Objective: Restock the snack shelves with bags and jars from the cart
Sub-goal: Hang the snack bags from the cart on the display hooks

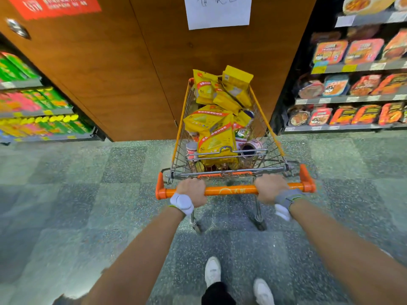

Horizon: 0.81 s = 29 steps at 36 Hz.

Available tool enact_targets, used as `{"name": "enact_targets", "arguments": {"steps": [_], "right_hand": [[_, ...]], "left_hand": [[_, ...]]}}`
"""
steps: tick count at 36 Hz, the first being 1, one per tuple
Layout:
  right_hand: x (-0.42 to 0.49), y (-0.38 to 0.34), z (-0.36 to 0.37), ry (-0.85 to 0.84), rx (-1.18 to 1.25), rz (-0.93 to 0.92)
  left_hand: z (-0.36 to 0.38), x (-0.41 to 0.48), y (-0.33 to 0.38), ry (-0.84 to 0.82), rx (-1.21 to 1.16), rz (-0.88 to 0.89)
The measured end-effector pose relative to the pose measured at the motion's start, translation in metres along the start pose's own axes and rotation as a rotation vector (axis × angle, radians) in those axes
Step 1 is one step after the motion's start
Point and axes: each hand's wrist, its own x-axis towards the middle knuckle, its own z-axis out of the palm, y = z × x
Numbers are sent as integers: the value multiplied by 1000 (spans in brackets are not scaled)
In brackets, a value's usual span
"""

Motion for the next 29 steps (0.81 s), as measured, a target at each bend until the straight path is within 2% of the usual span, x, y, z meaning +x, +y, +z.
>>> {"name": "enact_targets", "arguments": {"steps": [5,16,29], "right_hand": [[-38,16,25,65,-19,-40],[-144,42,90,69,-32,-133],[-267,5,174,64,-21,-231]], "left_hand": [[15,-33,43,7,-28,-57],[57,-120,152,-16,-41,-172],[117,-255,220,-21,-15,-216]]}}
